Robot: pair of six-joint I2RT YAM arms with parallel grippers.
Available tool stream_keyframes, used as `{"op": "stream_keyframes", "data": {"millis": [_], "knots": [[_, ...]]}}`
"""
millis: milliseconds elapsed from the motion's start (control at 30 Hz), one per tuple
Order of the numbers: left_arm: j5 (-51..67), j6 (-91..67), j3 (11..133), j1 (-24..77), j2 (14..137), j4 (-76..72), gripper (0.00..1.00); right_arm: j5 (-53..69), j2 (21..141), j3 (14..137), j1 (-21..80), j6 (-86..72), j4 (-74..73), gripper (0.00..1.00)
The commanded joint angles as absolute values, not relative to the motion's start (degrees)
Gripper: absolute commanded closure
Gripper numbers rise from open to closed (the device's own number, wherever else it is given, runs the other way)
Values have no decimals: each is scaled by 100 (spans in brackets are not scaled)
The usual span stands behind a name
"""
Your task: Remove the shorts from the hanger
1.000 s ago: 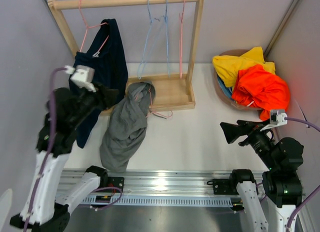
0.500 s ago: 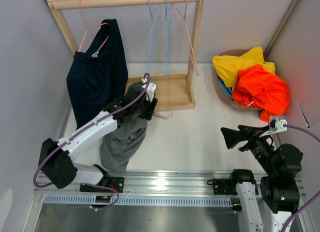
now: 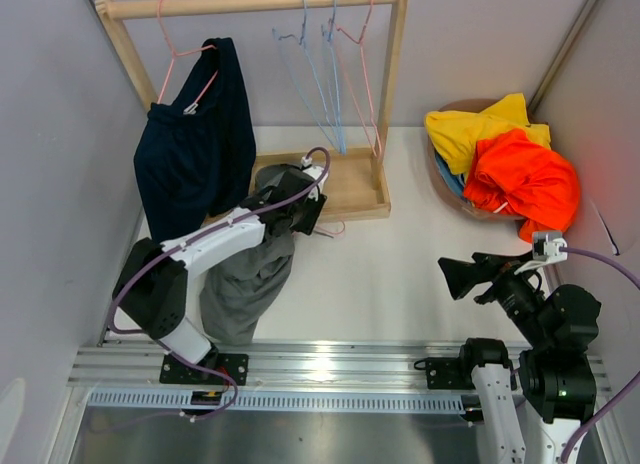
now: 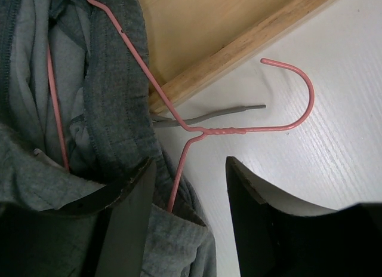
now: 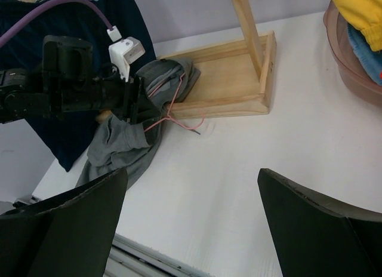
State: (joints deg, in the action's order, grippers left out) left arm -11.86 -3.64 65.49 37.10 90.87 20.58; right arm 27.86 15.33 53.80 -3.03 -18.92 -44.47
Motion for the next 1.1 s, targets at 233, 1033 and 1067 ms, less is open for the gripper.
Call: {"op": "stream_keyframes", "data": {"millis": [233, 1033, 1067], "knots": [[-1169, -808, 6004, 3656, 9641, 1020, 45, 2760, 1529, 5440, -132, -1731, -4474, 0], [-1468, -1142, 7090, 4218, 8009, 2635, 100, 2619, 1626, 5511, -105, -1731, -4413, 1], [-1346, -1177, 7197, 4323, 7676, 3028, 100, 2628, 1626, 5537, -114, -1740, -4377, 1]]}}
